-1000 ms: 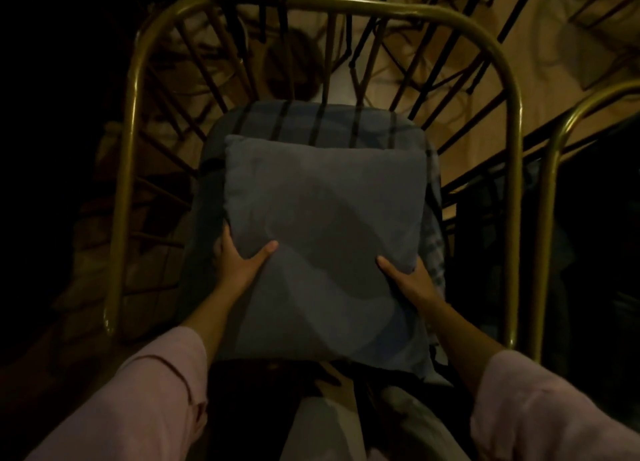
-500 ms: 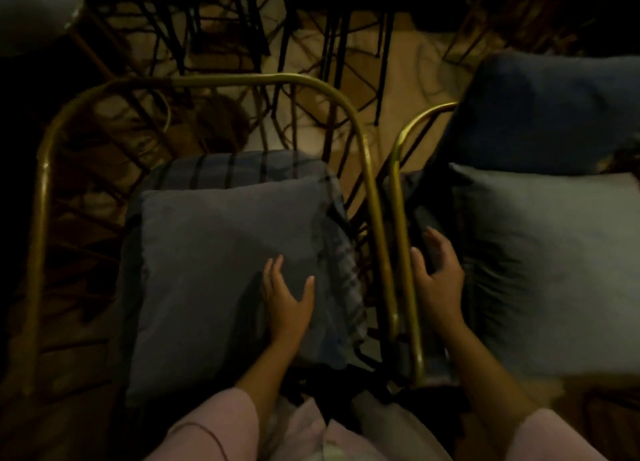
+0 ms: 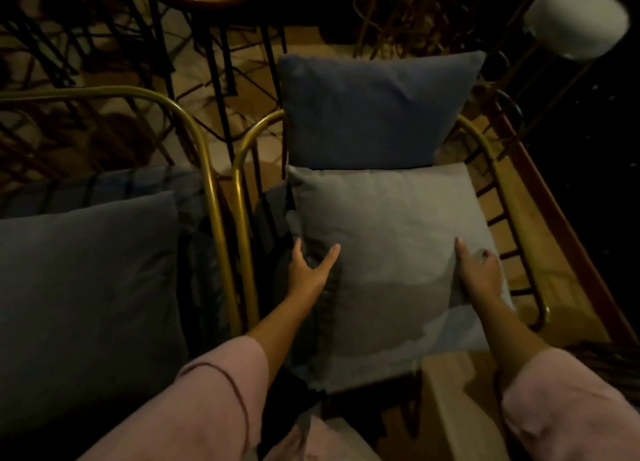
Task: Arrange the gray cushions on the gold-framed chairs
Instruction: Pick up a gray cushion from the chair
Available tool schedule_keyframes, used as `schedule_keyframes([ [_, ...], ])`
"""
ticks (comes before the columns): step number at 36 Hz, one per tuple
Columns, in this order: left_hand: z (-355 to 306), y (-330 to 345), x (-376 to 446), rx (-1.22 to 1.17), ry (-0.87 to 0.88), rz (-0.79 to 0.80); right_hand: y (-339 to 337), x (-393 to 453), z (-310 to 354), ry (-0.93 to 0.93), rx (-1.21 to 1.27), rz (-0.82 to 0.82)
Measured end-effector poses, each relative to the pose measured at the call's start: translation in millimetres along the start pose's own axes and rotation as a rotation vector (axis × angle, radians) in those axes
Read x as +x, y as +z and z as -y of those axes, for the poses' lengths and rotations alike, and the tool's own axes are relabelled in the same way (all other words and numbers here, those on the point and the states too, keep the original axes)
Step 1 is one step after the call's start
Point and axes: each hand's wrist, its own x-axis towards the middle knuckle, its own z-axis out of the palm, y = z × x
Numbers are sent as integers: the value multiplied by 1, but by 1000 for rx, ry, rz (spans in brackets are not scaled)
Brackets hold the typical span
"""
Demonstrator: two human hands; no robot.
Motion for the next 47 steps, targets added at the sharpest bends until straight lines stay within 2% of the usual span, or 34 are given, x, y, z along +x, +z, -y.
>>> schedule_keyframes([
  [4, 4, 23, 5, -74, -25, 15, -15, 28, 5, 83, -8, 36],
  [7, 3, 25, 8, -44, -44, -20, -19, 50, -7, 124, 60, 136],
  [11, -3, 13, 13, -112, -239, 14, -31, 59, -8, 128, 138, 236],
  [14, -11, -1, 13, -198, -319, 61, -46, 71, -13, 174, 176, 406],
  [16, -19, -10, 11, -226, -305, 40, -55, 79, -20, 158, 239, 492],
  [23, -53, -69, -1, -222, -110, -77, -53, -17, 1, 108, 476, 683],
  [28, -68, -144, -13, -195, 64, -196, -16, -70, 23, 50, 711, 739],
  [30, -75, -180, -19, -214, 120, -258, 0, -90, 46, 38, 770, 822],
  [34, -93, -258, -29, -228, 216, -367, 37, -132, 111, -28, 673, 921],
  [42, -132, -415, -41, -253, 373, -531, 130, -227, 252, -314, 555, 958],
  [47, -164, -514, -28, -245, 306, -599, 199, -285, 334, -396, 532, 974],
])
